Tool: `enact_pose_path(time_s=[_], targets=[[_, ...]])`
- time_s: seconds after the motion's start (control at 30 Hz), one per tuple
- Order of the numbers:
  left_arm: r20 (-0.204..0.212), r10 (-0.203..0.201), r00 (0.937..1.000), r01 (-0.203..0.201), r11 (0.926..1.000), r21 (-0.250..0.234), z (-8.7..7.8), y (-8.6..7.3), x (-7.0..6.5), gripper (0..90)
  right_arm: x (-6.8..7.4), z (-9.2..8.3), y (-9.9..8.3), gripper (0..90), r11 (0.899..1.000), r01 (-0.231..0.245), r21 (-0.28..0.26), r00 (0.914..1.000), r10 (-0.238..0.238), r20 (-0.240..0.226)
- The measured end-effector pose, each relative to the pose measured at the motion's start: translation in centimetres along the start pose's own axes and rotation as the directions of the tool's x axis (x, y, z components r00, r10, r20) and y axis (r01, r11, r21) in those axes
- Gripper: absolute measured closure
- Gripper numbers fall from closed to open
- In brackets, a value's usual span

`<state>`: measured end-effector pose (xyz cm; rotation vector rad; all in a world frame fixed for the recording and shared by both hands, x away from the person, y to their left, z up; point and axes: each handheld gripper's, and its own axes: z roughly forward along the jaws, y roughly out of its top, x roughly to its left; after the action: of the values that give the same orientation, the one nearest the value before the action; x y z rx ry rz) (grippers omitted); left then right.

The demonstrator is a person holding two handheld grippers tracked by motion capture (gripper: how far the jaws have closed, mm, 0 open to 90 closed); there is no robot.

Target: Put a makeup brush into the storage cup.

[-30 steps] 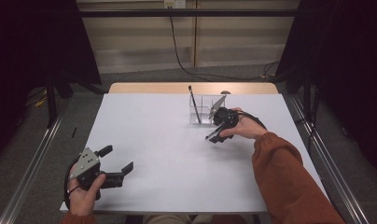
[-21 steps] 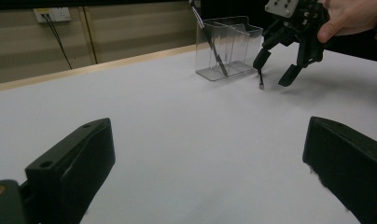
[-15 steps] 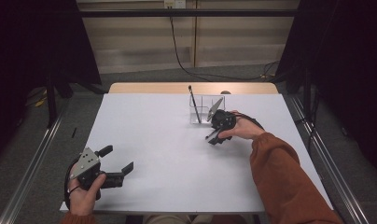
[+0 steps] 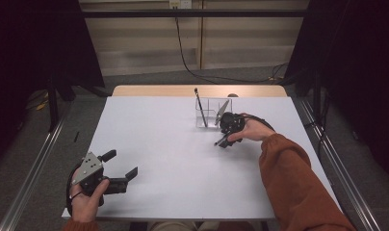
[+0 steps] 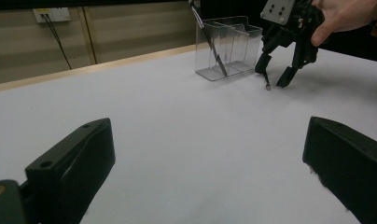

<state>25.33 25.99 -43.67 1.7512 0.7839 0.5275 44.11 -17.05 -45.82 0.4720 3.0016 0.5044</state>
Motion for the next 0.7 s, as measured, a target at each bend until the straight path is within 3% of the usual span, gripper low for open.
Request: enact_pose_path(time_s=[0.23, 0.7], targets=[[0.000, 0.003, 1.0000, -0.003, 1.0000, -0.002, 0.02, 0.01, -0.04, 2.3, -0.05, -0.07, 0.05, 46.6, 1.000, 0.006, 0.003, 0.9992, -0.006, -0.038], [0.001, 0.005, 1.0000, -0.005, 1.0000, 0.002, 0.01, 0.01, -0.03, 2.3, -0.22, -0.18, -0.04, 48.2, 1.000, 0.016, 0.009, 0.9987, -0.016, -0.049]])
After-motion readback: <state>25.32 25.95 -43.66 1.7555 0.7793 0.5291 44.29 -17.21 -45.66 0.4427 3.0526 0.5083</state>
